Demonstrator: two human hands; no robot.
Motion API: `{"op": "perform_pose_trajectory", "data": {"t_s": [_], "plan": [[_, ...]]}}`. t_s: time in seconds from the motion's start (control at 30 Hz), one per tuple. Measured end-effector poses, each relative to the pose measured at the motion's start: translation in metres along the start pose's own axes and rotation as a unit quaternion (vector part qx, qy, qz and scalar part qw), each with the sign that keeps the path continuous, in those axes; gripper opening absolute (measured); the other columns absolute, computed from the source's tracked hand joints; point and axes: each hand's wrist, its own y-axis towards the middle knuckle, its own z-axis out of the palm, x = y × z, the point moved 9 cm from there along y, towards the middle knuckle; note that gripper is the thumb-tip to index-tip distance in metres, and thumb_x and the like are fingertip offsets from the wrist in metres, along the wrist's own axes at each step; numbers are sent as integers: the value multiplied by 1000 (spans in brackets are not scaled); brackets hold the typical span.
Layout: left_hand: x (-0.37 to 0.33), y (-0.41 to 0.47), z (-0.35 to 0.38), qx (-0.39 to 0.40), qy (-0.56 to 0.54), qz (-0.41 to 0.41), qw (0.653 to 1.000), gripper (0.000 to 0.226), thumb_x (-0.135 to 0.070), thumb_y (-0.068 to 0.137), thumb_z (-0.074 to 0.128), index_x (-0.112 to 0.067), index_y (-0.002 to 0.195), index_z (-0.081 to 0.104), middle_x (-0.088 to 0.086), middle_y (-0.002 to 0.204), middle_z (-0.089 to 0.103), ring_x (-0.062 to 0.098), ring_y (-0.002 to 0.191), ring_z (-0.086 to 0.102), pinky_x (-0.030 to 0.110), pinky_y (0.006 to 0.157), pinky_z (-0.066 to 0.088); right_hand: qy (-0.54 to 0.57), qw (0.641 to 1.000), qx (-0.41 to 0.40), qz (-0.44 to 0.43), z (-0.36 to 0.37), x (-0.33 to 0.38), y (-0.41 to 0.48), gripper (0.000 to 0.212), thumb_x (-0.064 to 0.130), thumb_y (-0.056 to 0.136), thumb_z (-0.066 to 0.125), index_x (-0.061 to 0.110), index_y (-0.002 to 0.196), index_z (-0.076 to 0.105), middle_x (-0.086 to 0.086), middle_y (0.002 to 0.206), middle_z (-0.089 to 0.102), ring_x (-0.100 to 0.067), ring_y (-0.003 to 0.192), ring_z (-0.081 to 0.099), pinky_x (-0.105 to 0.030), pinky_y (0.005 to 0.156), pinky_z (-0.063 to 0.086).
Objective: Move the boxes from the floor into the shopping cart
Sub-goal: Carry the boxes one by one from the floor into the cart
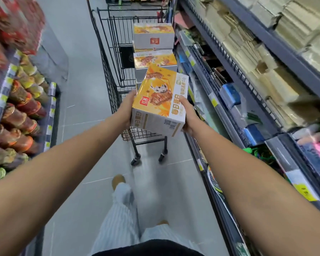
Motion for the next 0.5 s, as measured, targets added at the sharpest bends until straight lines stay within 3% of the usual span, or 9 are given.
{"op": "perform_pose_trajectory", "data": {"t_s": [0.1,0.2,0.23,0.3,0.4,0.5], "plan": [[-19,35,-24,-83,3,20,996,42,-52,93,33,-21,73,53,1,72,61,17,66,60,27,64,48,48,999,-19,-2,15,14,26,43,60,96,35,28,91,63,0,89,70,-18,79,65,-35,73,52],[-37,75,-35,-105,-35,18,994,55,-64,90,34,-15,100,58,6,97,62,19,93,59,36,78,47,119,992,-25,-14,35,35,59,53,65,93,38,21,106,64,-9,108,71,-27,98,67,-50,89,54],[-42,86,-35,-92,-44,14,995,63,-68,88,34,-15,114,57,7,106,61,22,103,56,40,79,46,144,989,-34,-18,39,41,71,54,65,92,40,20,110,63,-10,110,71,-29,101,67,-54,92,52],[-54,107,-30,-47,-65,1,997,65,-68,89,33,-19,130,47,5,106,55,26,104,52,44,74,47,186,981,-60,-22,47,56,94,54,64,92,43,17,112,62,-9,105,70,-30,104,66,-58,93,51],[-73,145,-18,50,-49,-39,997,68,-66,89,40,-20,139,35,9,123,52,34,115,52,53,88,50,223,970,-93,-9,67,78,138,67,68,86,50,17,130,55,-10,129,60,-33,121,57,-61,98,46],[-88,192,-24,56,-4,-62,997,74,-53,84,61,-19,143,31,7,132,51,32,118,51,40,64,58,270,957,-103,-18,85,98,182,60,62,89,52,16,128,54,-11,132,60,-31,120,59,-56,101,46]]}}
